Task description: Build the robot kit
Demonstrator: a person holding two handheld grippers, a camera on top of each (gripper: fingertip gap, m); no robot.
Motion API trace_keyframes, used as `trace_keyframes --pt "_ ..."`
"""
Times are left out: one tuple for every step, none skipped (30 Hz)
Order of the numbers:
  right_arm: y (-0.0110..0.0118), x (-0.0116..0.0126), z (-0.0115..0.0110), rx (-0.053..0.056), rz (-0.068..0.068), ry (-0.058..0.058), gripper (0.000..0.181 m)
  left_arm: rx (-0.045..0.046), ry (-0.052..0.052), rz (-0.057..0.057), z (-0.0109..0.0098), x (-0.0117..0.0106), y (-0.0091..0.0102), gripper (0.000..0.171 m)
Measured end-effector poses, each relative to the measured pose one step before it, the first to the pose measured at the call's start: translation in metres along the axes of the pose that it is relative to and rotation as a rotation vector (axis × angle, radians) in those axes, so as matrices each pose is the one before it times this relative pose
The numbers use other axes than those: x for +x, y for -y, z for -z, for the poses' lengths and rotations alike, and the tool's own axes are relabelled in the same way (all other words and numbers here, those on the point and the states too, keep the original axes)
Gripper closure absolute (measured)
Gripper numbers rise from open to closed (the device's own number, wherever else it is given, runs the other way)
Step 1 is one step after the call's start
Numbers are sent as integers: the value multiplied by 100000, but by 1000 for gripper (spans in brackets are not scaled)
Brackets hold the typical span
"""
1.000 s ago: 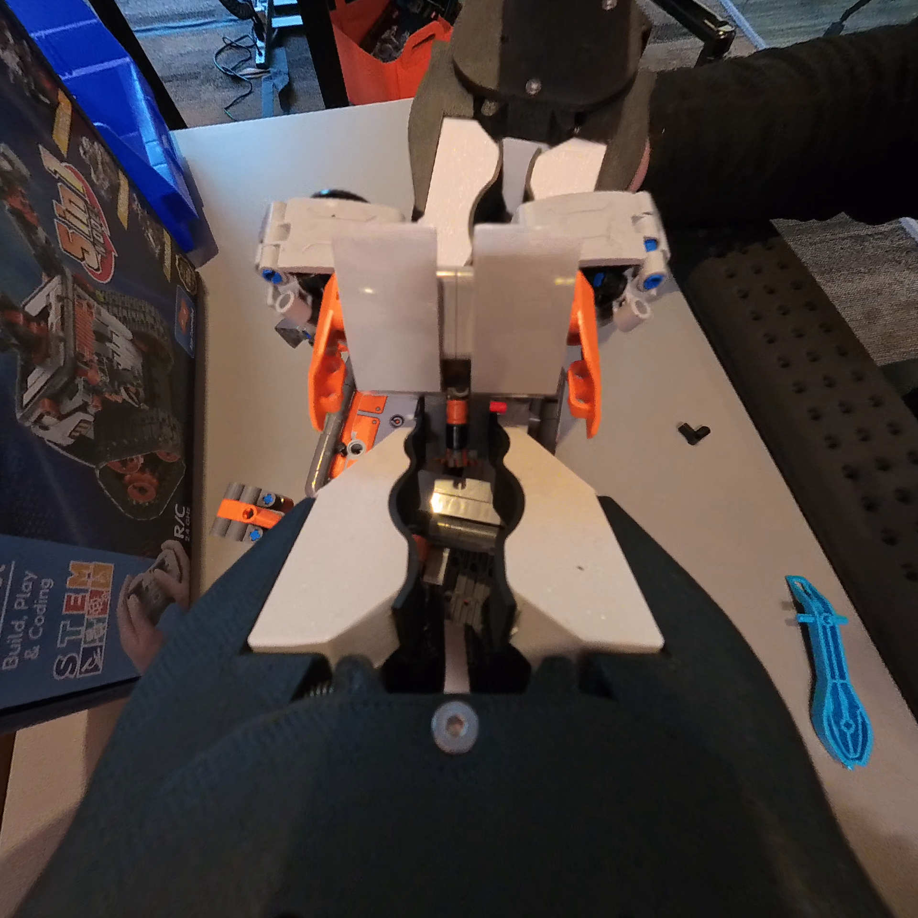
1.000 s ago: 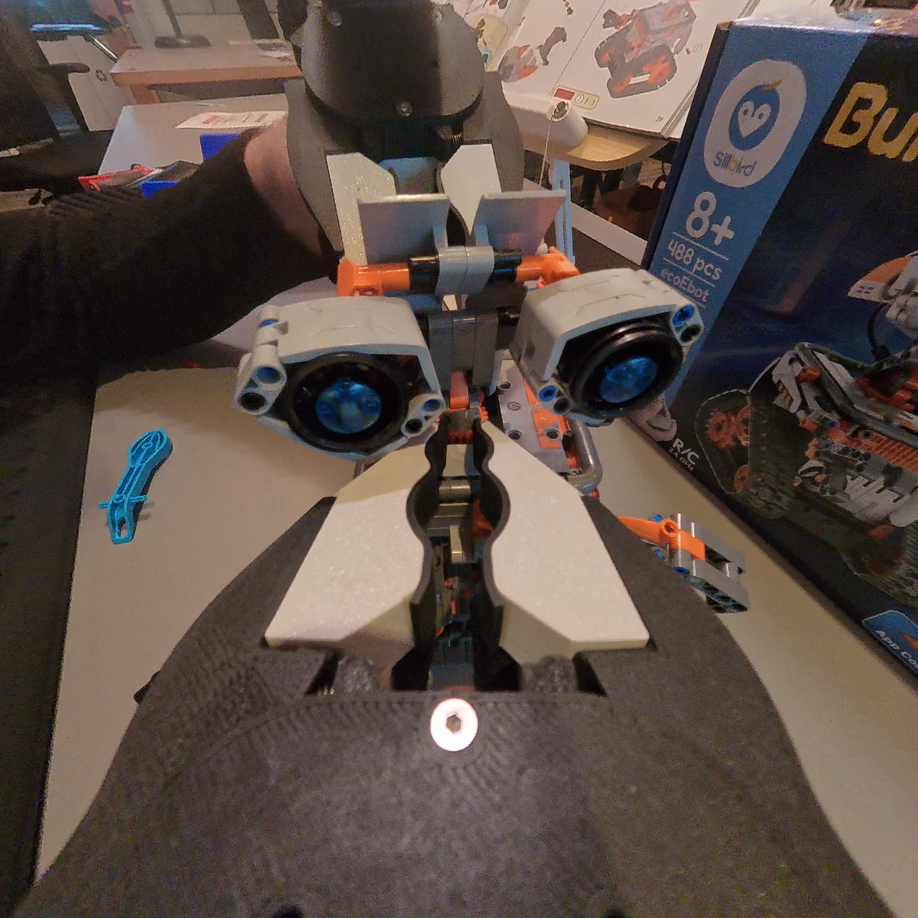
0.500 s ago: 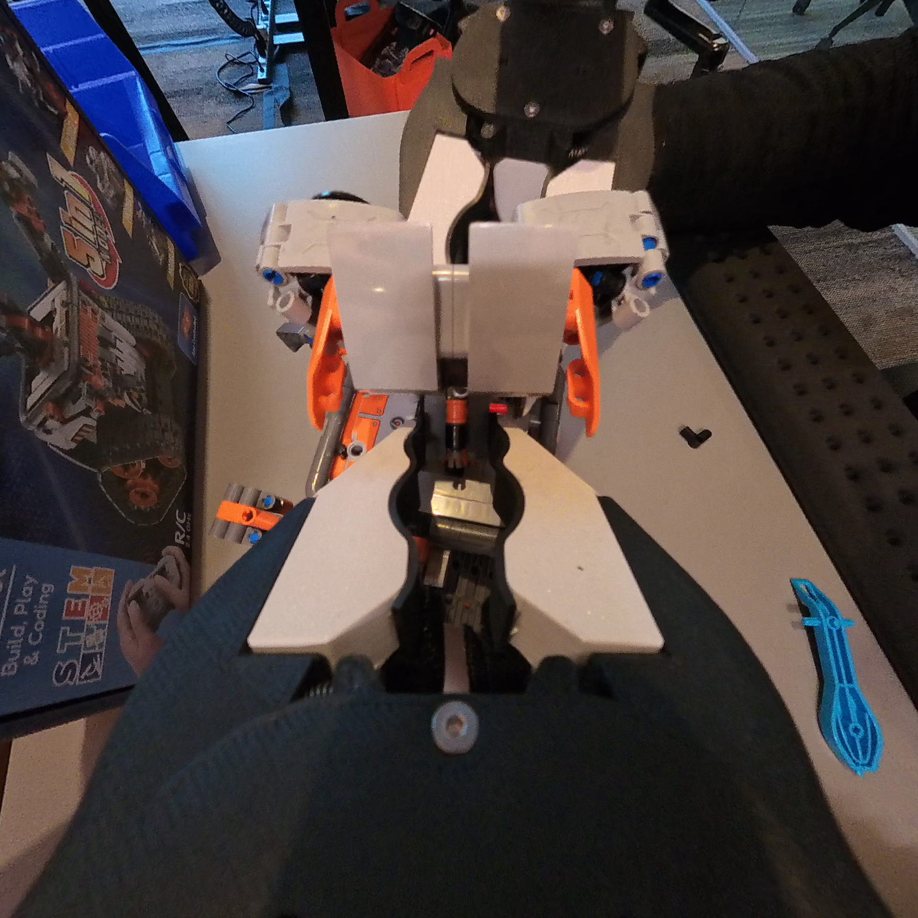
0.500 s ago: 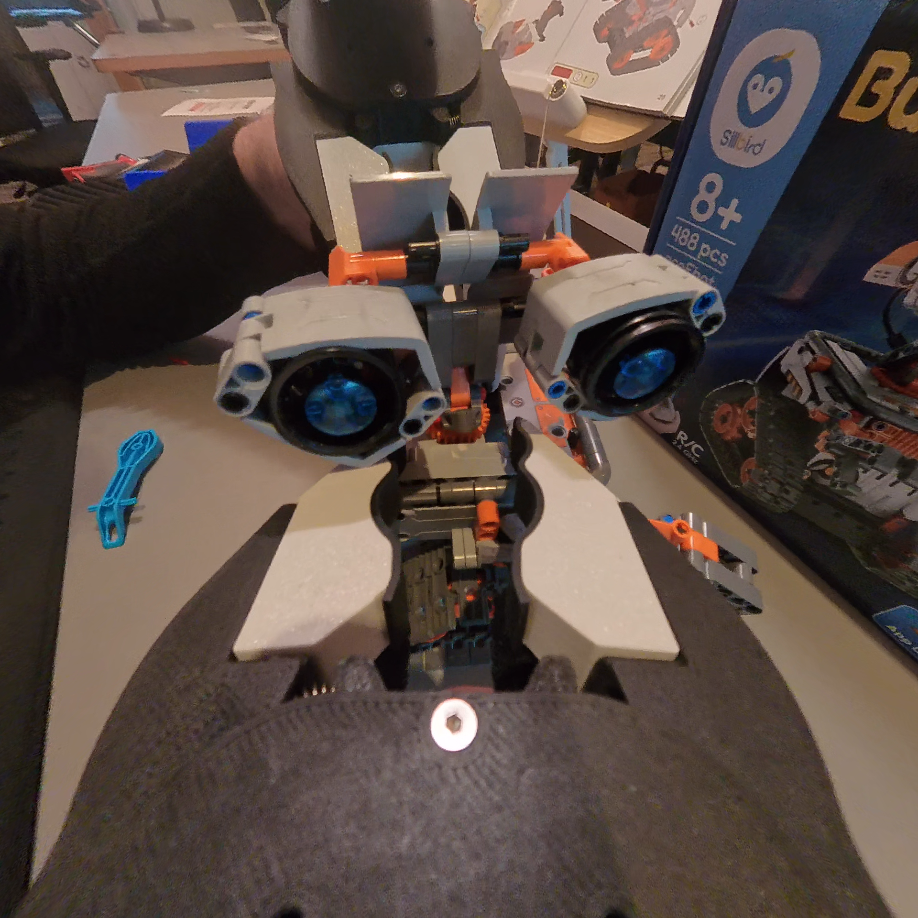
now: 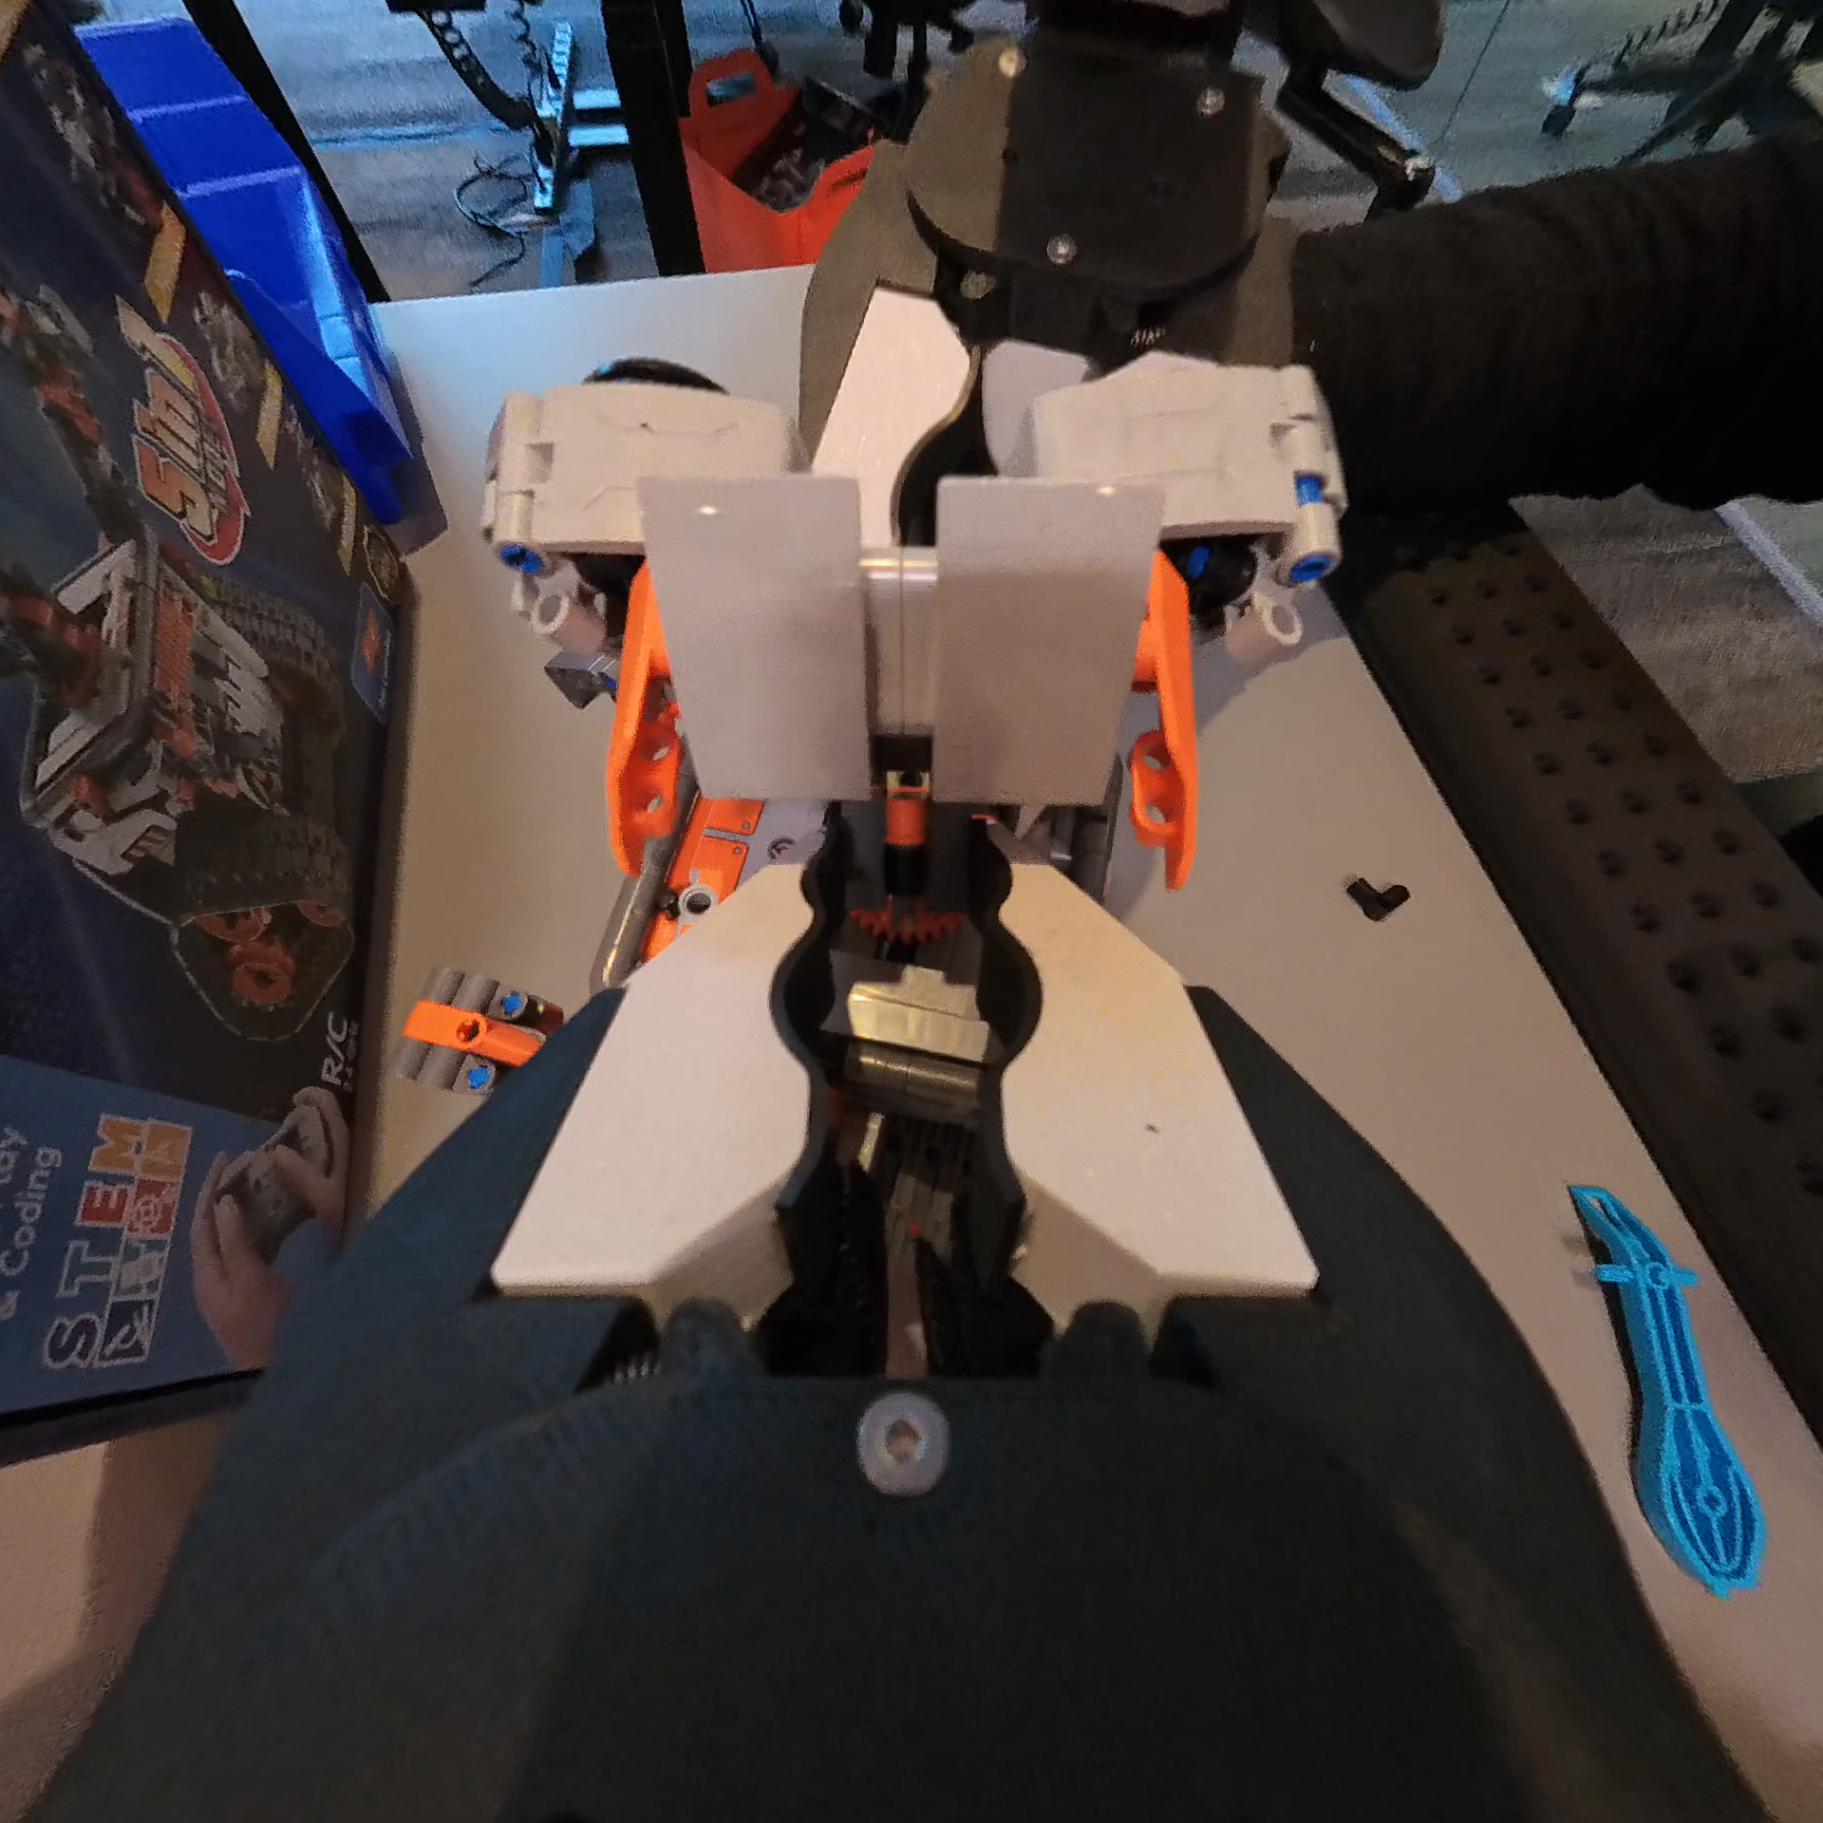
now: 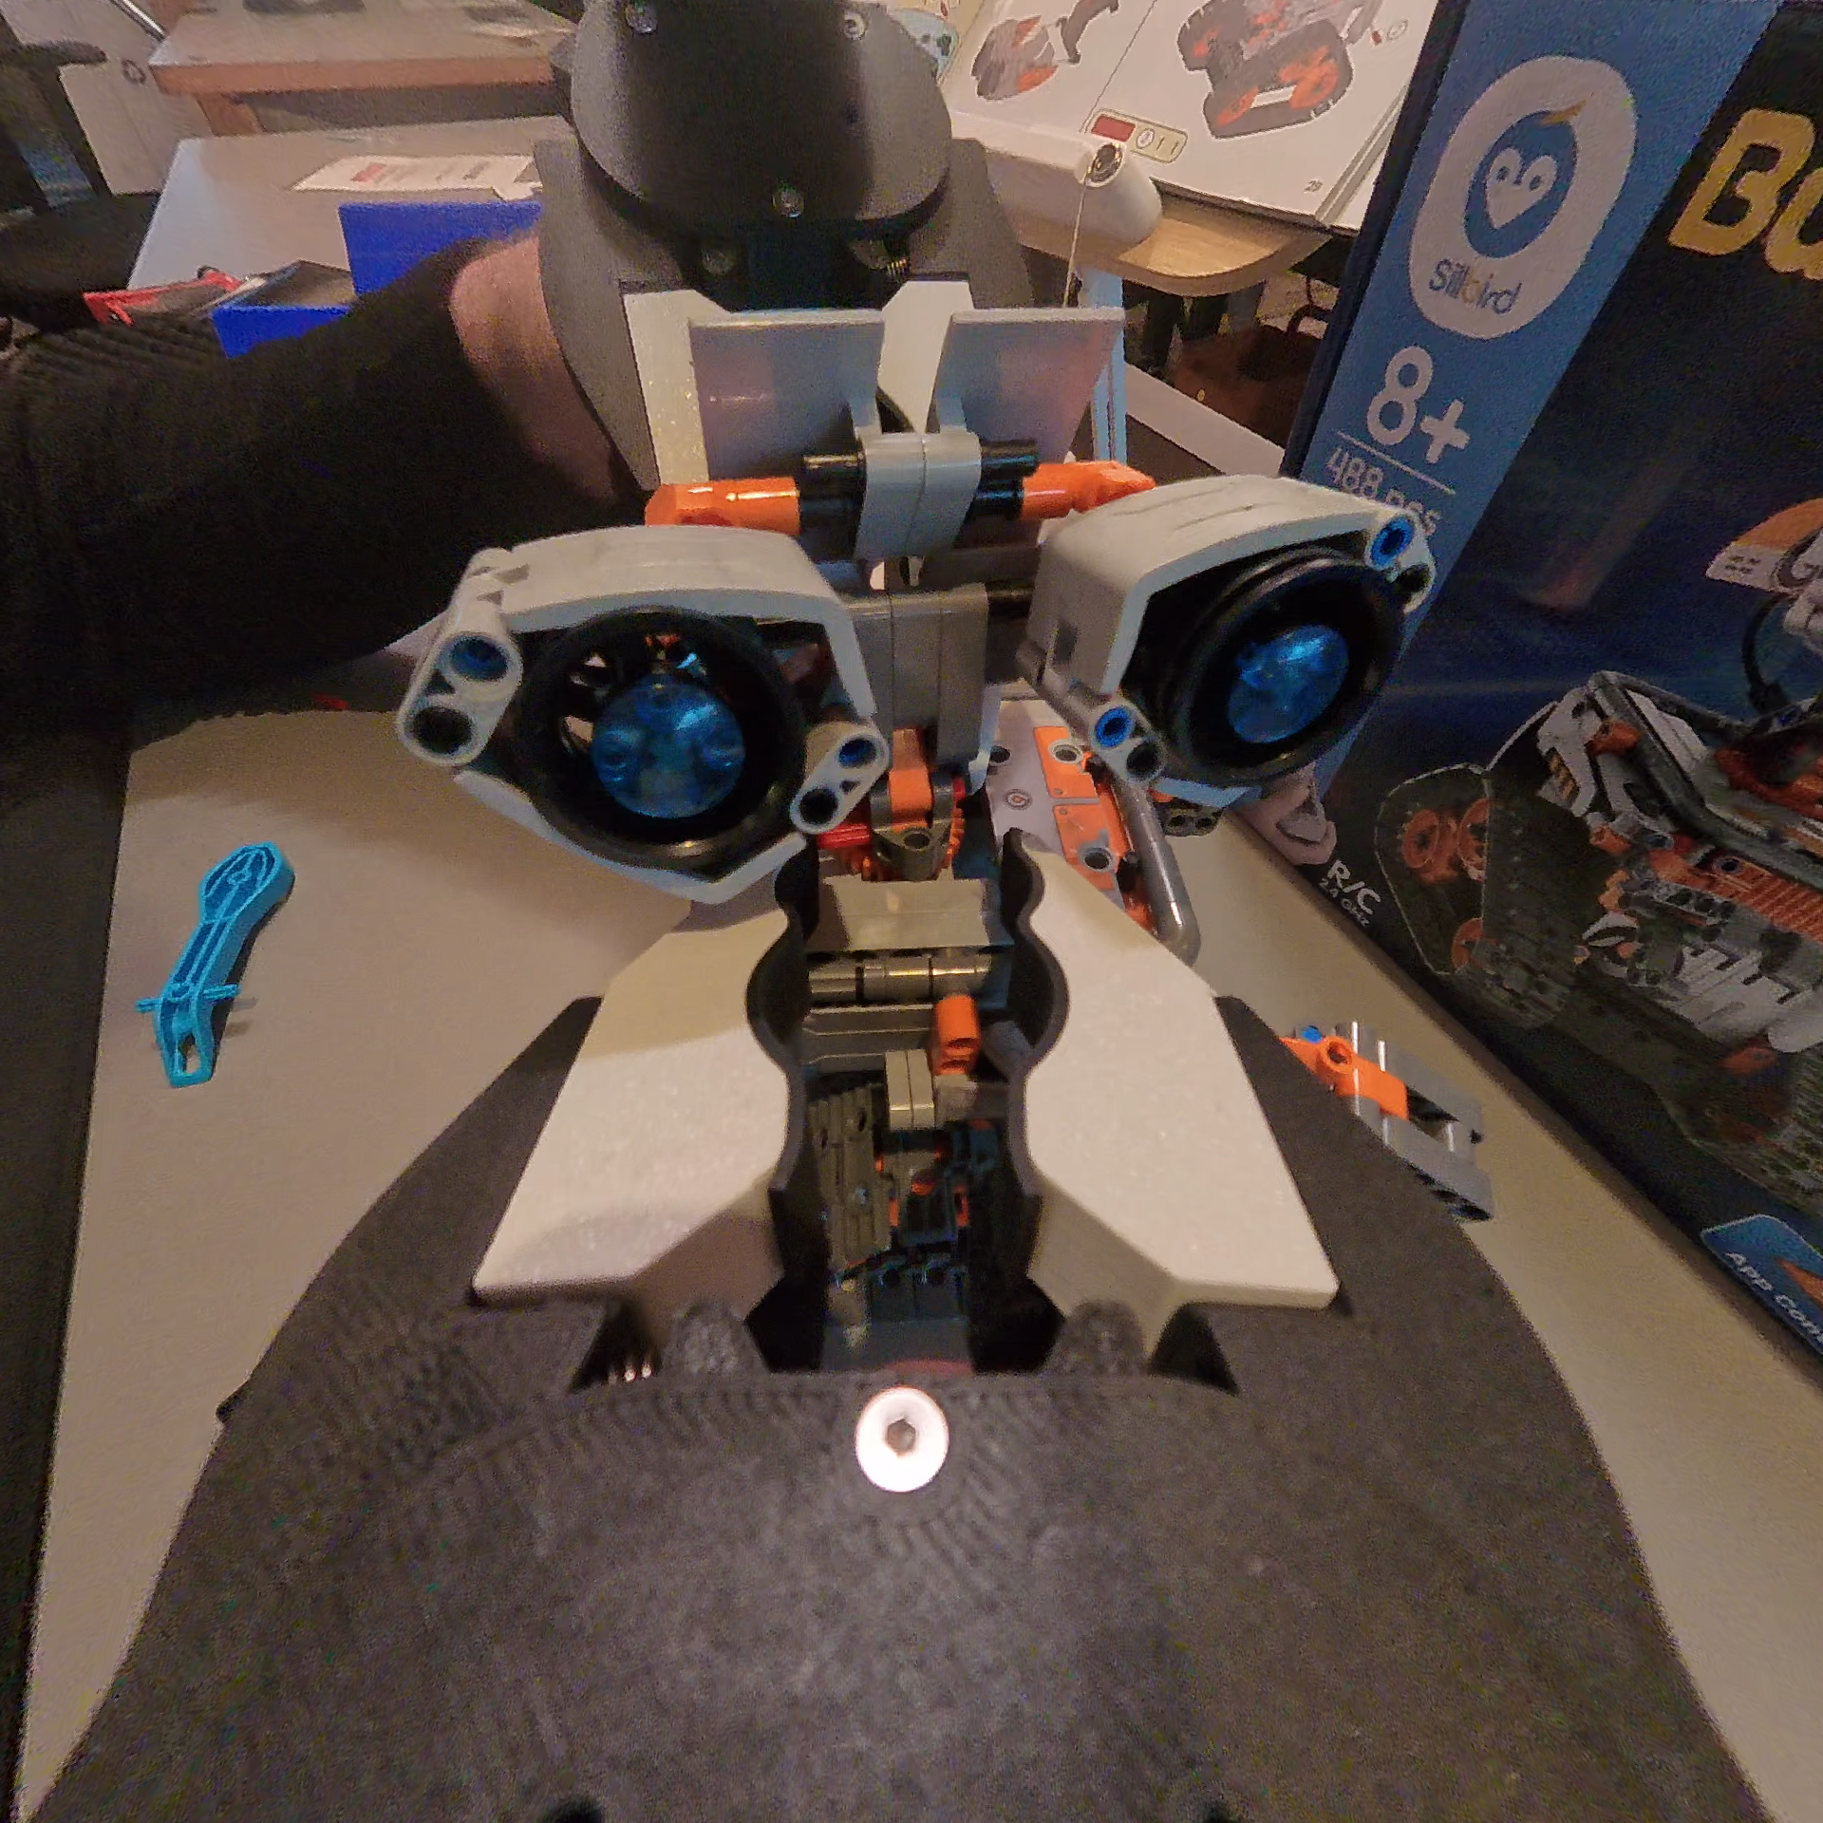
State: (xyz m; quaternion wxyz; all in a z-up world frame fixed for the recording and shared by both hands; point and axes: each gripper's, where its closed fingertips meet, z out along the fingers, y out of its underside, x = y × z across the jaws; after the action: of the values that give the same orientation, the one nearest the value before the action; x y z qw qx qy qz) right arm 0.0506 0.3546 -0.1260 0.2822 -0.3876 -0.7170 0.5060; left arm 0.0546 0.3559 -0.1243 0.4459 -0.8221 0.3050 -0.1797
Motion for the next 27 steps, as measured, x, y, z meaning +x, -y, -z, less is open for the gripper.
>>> trace_keyframes --pt "-7 -12 -62 -254 343 -289 146 979 368 68 63 -26 -42 148" --pt "8 5 -45 -545 543 -288 146 638 426 115 64 -14 -50 148" --pt "28 26 -53 -575 354 -192 147 450 545 114 39 -33 -16 148" --pt "-45 -25 -79 -859 859 61 148 325 584 -187 54 -60 -25 148" --pt "-110 -152 -104 -1061 1068 929 167 758 -331 -92 0 69 39 148" --pt "54 97 -91 512 -987 -125 167 1082 1107 172 -12 -139 33 148" --pt "-1 -20 -7 -305 59 374 167 794 -295 501 58 -11 -46 148" --pt "-5 33 13 -425 1363 -316 167 856 -302 247 -3 -2 -14 148" --pt "2 46 -14 187 -145 70 167 522 175 -235 -18 -31 17 148" --pt "43 23 -51 714 -376 226 167 101 -68 -200 27 -50 -4 148" --pt "30 -25 -13 317 250 321 166 214 -576 213 45 -31 -1 148" --pt "51 -85 74 -310 1239 151 163 491 -1070 -96 -12 111 24 148" --pt "85 -61 135 -258 2923 -780 161 290 -1074 -734 -50 185 31 148" --pt "11 10 77 -843 1168 -736 158 -317 -849 -1035 29 160 -17 148" --pt "30 -26 59 -614 -361 564 153 -381 -329 -798 61 25 -38 148" --pt "26 -5 92 -274 -387 987 149 -39 -264 -148 12 -23 1 148" --pt "87 160 167 357 -295 -40 148 227 -624 38 -39 20 23 148" --pt "206 115 197 1458 9 -35 150 201 -642 72 6 2 -4 148" --pt "31 -53 56 398 33 668 150 247 -871 206 46 14 -8 148" --pt "-218 -39 -81 -1153 29 374 149 642 -970 254 13 31 6 148" --pt "-219 -50 -142 -1170 -333 553 147 759 -966 79 -4 25 18 148" --pt "29 -107 -56 403 -743 1077 148 474 -652 -558 12 22 -1 148" --pt "-21 -28 -71 -23 -312 517 148 253 -731 -257 13 13 0 148" --pt "-1 -48 -55 -27 226 283 148 187 -729 222 -6 4 5 148" --pt "19 -32 -14 -29 748 18 148 56 -431 -149 -6 -7 1 148" --pt "21 -2 34 179 630 -78 150 51 -351 -568 -15 30 1 148" --pt "-16 -55 13 135 -509 572 152 157 -315 -233 -2 14 7 148"
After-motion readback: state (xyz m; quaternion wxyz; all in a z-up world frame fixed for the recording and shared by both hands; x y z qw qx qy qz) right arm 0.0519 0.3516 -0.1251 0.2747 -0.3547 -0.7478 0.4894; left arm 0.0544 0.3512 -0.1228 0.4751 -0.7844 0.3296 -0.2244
